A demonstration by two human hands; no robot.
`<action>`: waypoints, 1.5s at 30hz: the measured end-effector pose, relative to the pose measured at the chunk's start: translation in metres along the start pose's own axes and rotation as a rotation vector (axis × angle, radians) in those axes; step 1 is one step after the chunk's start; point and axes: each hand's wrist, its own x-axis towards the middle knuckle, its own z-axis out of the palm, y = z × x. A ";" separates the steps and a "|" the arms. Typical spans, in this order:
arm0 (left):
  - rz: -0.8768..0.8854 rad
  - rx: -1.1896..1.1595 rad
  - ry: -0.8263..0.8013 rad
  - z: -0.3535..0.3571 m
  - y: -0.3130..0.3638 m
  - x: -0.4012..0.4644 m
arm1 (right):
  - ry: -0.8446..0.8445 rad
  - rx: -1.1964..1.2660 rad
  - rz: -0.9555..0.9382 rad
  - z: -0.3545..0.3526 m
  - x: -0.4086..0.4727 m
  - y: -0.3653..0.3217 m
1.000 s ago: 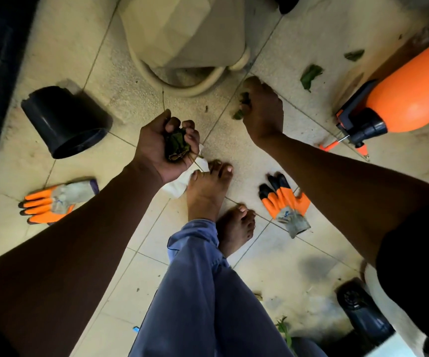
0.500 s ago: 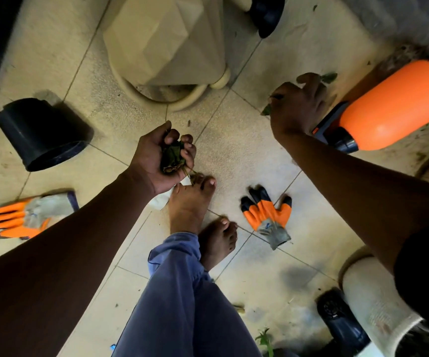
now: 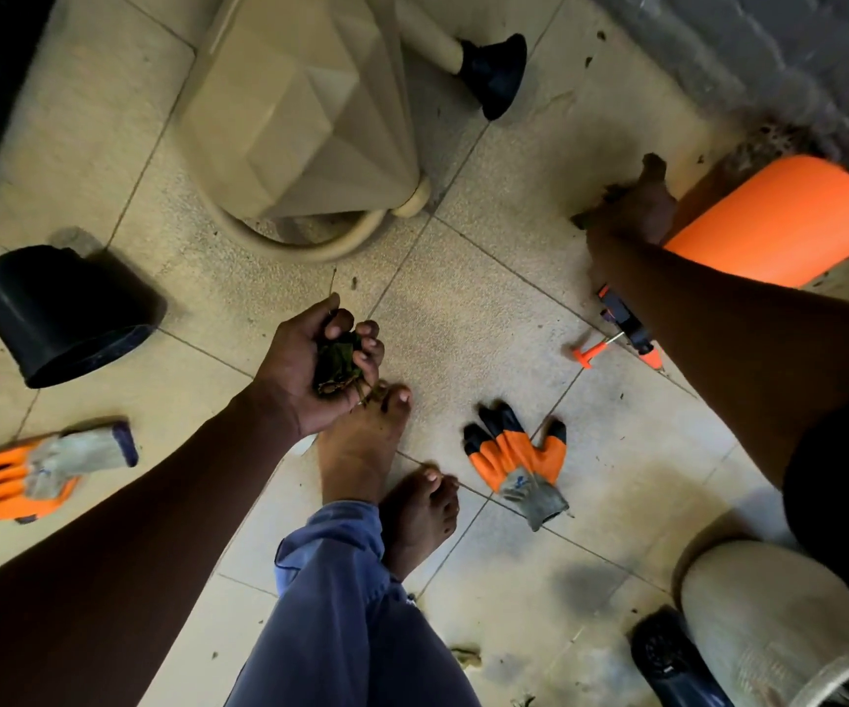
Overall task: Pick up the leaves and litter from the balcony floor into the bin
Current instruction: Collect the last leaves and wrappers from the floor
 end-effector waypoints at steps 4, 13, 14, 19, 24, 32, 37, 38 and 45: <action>-0.004 -0.006 -0.002 0.001 0.001 0.006 | -0.110 0.037 0.084 -0.006 0.015 -0.001; 0.034 -0.048 0.073 0.022 -0.003 0.002 | -0.287 0.064 0.070 0.025 0.015 -0.011; 0.044 -0.060 0.088 0.028 -0.004 0.001 | -0.241 -0.042 0.011 0.076 -0.004 -0.024; 0.165 -0.098 0.172 0.054 -0.015 -0.003 | -0.185 -0.988 -0.582 0.286 -0.060 -0.078; 0.227 -0.229 0.150 0.069 -0.027 -0.015 | 0.053 -1.570 -0.994 0.282 -0.068 -0.059; 0.326 -0.308 0.346 0.013 -0.013 -0.026 | -0.569 -2.051 -0.820 0.308 -0.078 -0.033; 0.400 -0.270 0.406 0.000 0.007 -0.041 | -0.486 -1.548 -0.866 0.309 -0.089 -0.002; 0.391 -0.307 0.413 -0.004 0.011 -0.041 | -0.435 -1.418 -0.798 0.311 -0.087 0.000; 0.400 -0.409 0.325 -0.043 0.033 -0.055 | 0.125 -0.849 -0.167 0.342 0.019 -0.040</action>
